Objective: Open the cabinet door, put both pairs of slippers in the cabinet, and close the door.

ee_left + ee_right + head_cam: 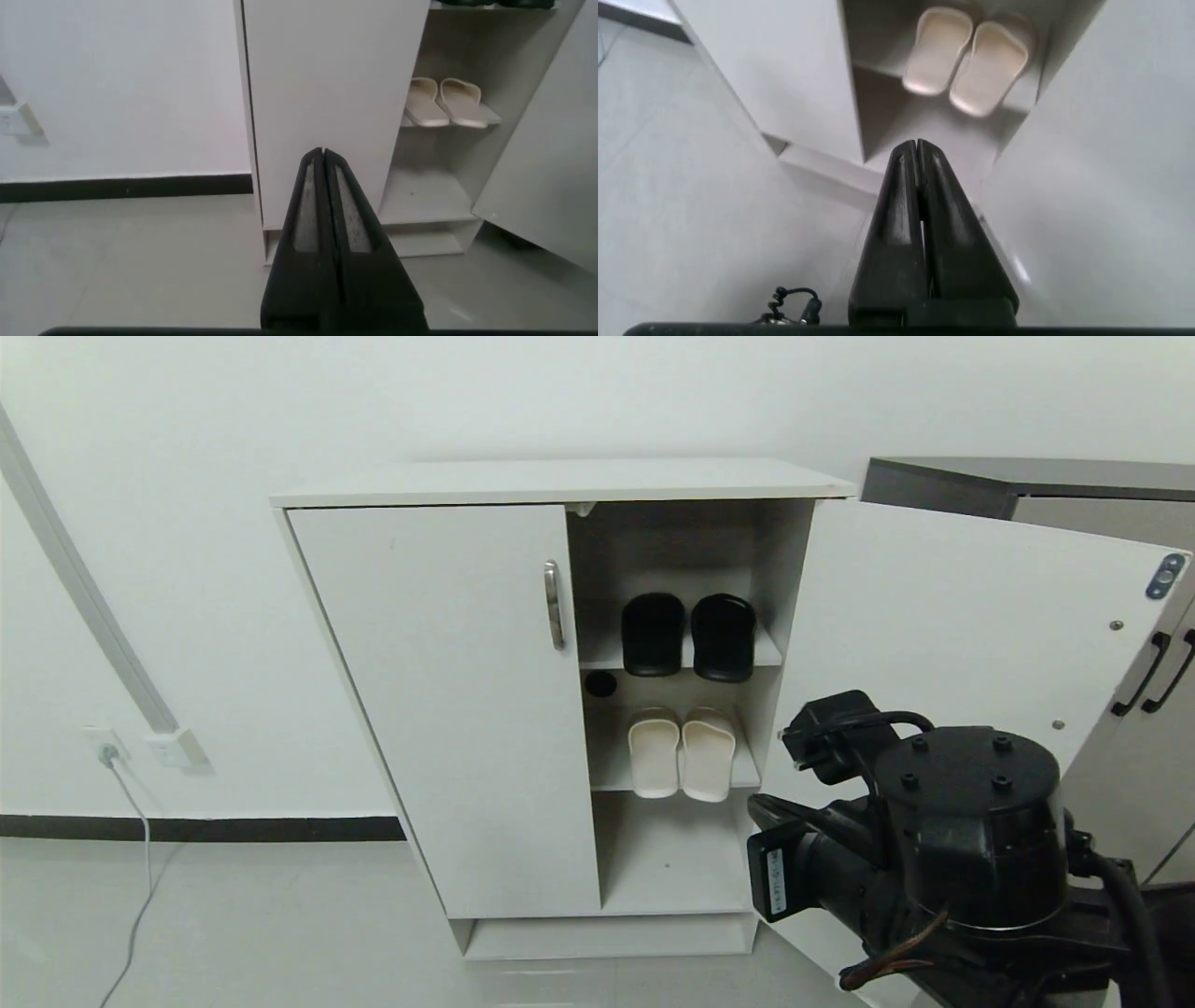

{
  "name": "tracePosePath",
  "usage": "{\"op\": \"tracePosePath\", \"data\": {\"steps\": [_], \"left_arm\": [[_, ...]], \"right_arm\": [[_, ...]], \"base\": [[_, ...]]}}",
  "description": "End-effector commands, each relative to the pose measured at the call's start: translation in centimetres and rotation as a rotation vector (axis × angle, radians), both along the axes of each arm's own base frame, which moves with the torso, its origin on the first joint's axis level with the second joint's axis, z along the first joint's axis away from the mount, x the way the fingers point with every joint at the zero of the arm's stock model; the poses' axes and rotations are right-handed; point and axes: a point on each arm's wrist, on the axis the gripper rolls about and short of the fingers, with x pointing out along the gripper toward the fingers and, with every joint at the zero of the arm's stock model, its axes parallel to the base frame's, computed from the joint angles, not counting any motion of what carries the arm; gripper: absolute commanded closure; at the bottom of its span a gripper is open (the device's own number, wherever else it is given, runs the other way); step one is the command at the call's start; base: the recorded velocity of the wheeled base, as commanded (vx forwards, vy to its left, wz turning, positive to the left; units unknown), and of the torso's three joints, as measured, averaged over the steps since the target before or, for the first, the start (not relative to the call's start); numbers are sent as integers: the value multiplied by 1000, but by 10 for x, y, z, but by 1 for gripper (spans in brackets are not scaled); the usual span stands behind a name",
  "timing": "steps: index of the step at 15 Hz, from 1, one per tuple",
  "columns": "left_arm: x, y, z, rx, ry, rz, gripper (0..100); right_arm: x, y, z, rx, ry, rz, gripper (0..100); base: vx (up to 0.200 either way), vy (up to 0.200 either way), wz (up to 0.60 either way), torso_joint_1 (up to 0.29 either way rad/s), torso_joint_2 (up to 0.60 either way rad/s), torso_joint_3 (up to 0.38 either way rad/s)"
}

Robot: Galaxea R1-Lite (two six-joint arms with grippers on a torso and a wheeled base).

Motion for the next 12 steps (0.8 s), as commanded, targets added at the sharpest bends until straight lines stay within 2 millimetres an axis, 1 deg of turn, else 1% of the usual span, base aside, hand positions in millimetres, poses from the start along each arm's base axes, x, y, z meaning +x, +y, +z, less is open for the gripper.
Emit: {"op": "tracePosePath", "data": {"steps": [1, 12], "left_arm": [[0, 0, 0, -1, 1, -1, 100], [0, 0, 0, -2, 1, -1, 100]], "right_arm": [[1, 1, -3, -8, 4, -2, 100], [1, 1, -6, -18, 11, -2, 100]], "base": [[0, 0, 0, 0, 0, 0], [0, 0, 0, 0, 0, 0]]}}
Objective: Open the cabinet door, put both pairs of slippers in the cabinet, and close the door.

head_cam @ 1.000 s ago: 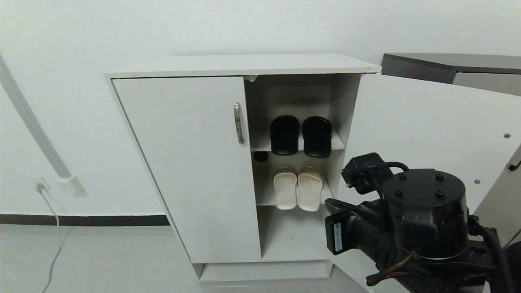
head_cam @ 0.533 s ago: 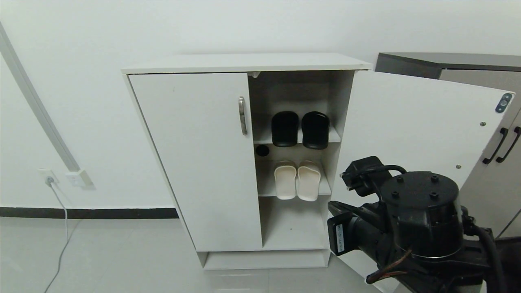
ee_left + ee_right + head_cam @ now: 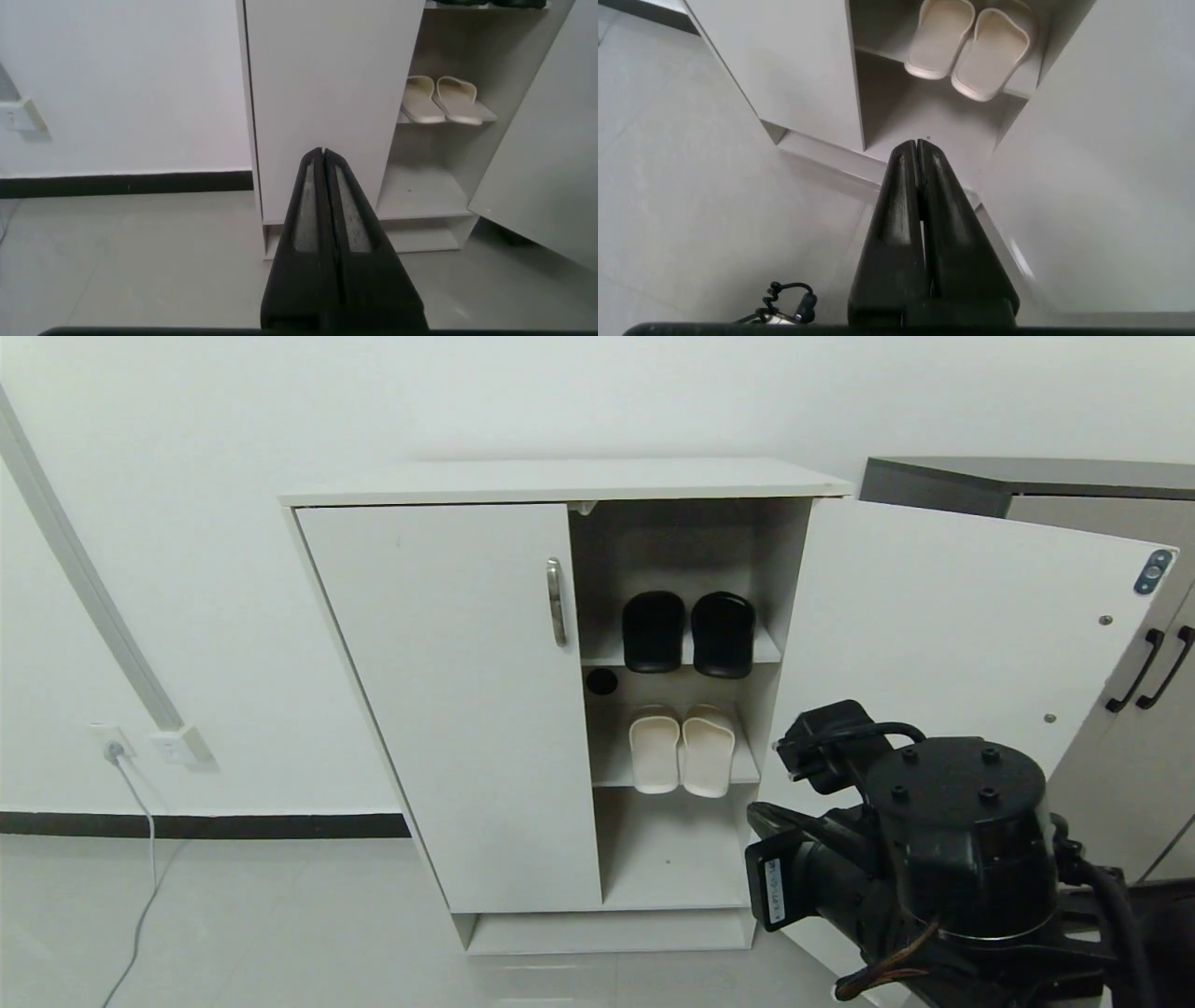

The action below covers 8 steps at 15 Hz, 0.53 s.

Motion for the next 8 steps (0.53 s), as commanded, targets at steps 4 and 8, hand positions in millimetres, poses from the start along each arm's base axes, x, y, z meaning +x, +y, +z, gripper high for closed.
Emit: {"op": "tracePosePath", "data": {"steps": [4, 8], "left_arm": [[0, 0, 0, -1, 2, 0, 100], [0, 0, 0, -1, 2, 0, 100]], "right_arm": [[2, 3, -5, -16, 9, 0, 100], [2, 3, -5, -17, 10, 0, 100]], "base": [[0, 0, 0, 0, 0, 0], [0, 0, 0, 0, 0, 0]]}}
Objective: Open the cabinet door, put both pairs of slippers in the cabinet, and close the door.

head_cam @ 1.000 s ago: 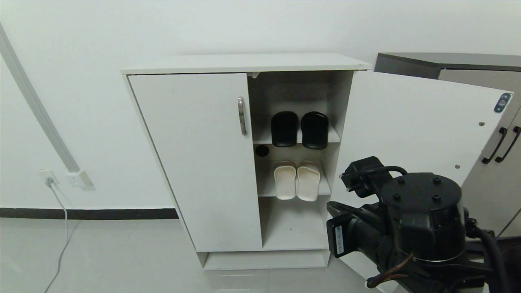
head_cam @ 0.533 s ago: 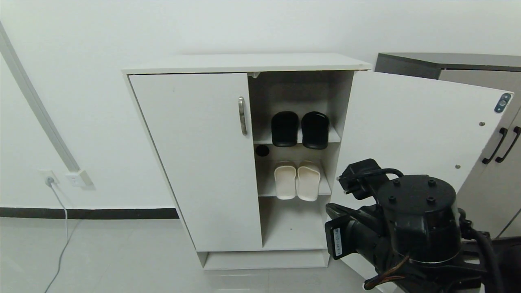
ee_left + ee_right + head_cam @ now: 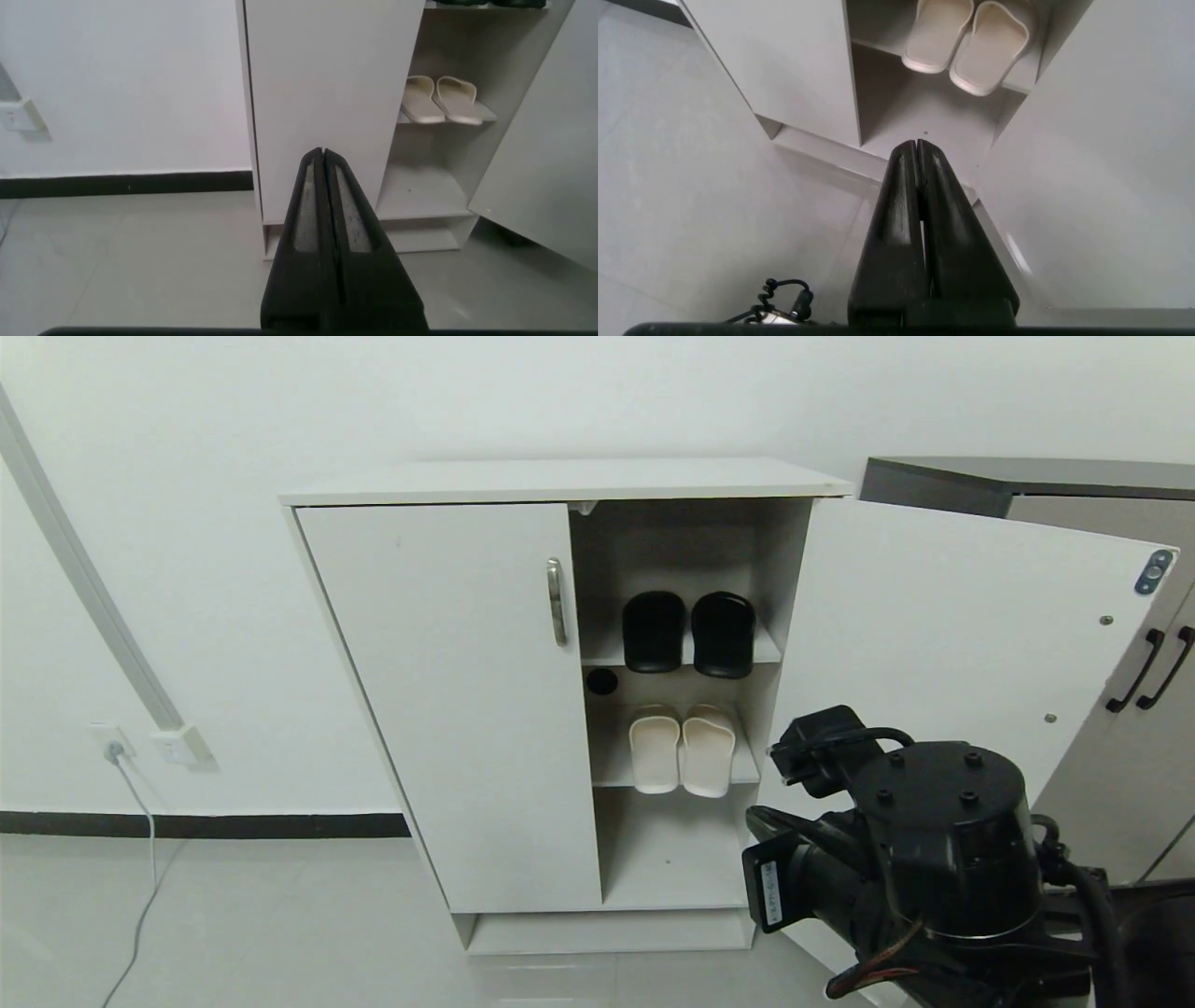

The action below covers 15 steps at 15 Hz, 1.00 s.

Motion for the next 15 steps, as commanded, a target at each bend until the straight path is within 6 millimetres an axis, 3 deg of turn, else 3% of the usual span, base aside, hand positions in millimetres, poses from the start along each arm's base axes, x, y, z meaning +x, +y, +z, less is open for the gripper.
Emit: {"op": "tracePosePath", "data": {"steps": [1, 7, 15], "left_arm": [[0, 0, 0, 1, 1, 0, 100], [0, 0, 0, 1, 1, 0, 100], [0, 0, 0, 1, 1, 0, 100]], "right_arm": [[0, 1, -1, -3, 2, 0, 100], [0, 0, -2, -12, 2, 0, 100], [1, 0, -5, -21, 7, 1, 100]], "base": [[0, 0, 0, 0, 0, 0], [0, 0, 0, 29, -339, -307], [0, 0, 0, 121, -458, -345]]}}
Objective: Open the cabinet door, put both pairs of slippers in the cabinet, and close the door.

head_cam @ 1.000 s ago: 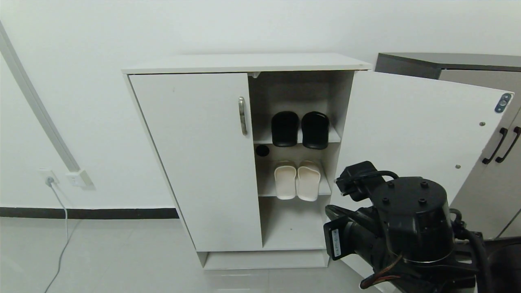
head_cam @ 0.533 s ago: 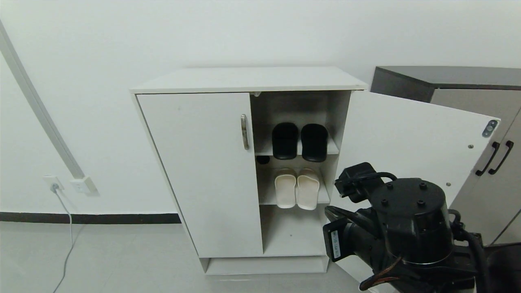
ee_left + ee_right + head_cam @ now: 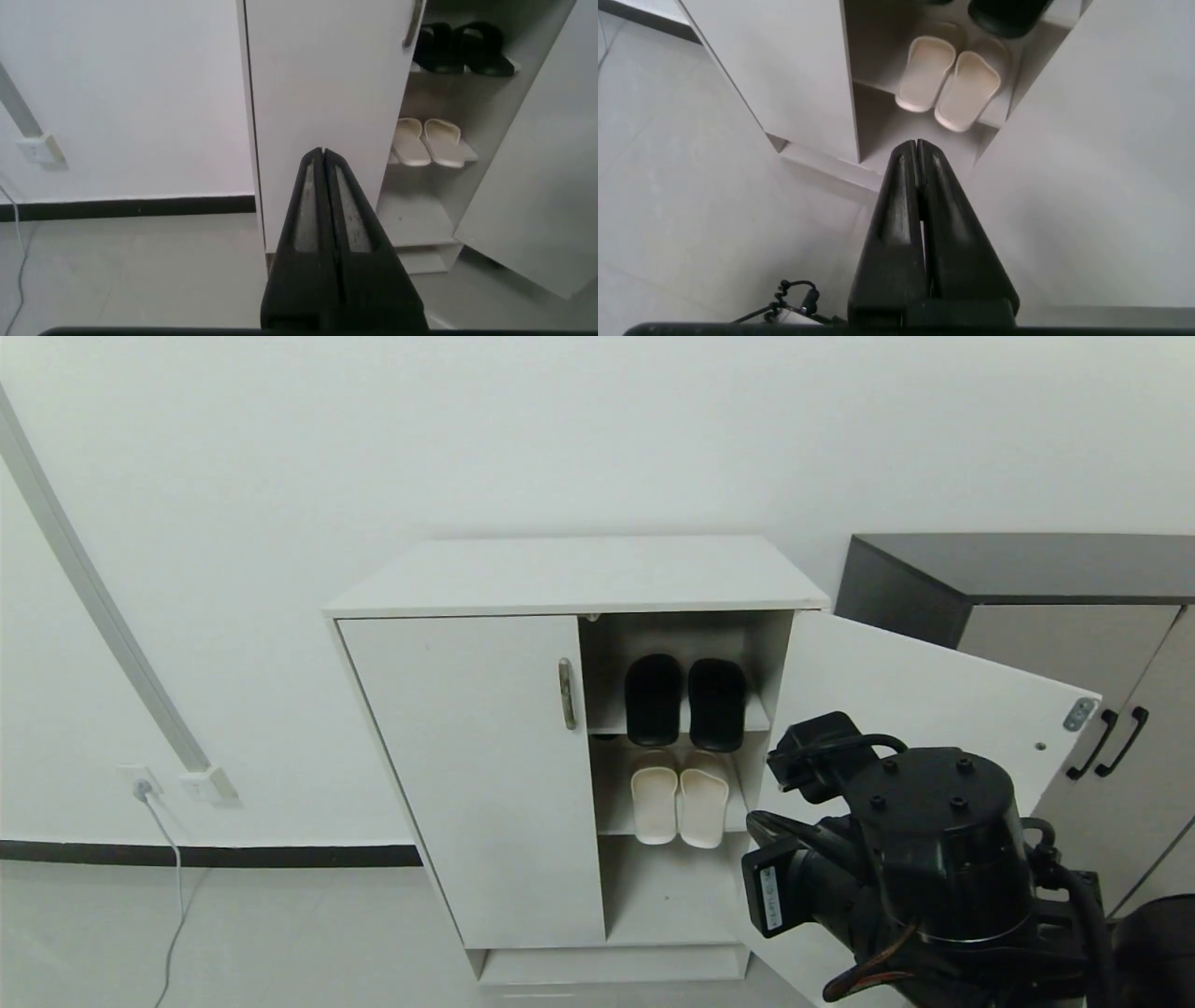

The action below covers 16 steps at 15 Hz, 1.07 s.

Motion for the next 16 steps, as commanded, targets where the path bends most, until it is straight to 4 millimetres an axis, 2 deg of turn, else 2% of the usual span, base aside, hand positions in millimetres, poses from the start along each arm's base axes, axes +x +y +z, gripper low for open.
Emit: {"op": "tracePosePath", "data": {"steps": [1, 8, 16], "left_arm": [[0, 0, 0, -1, 1, 0, 100], [0, 0, 0, 1, 1, 0, 100], [0, 0, 0, 1, 1, 0, 100]], "right_arm": [[0, 0, -1, -2, 2, 0, 100], [-1, -1, -2, -8, 4, 0, 100], [-1, -3, -6, -21, 4, 2, 100]], "base": [[0, 0, 0, 163, -471, -330], [0, 0, 0, 180, -503, -319], [0, 0, 0, 230, -555, -324]]}}
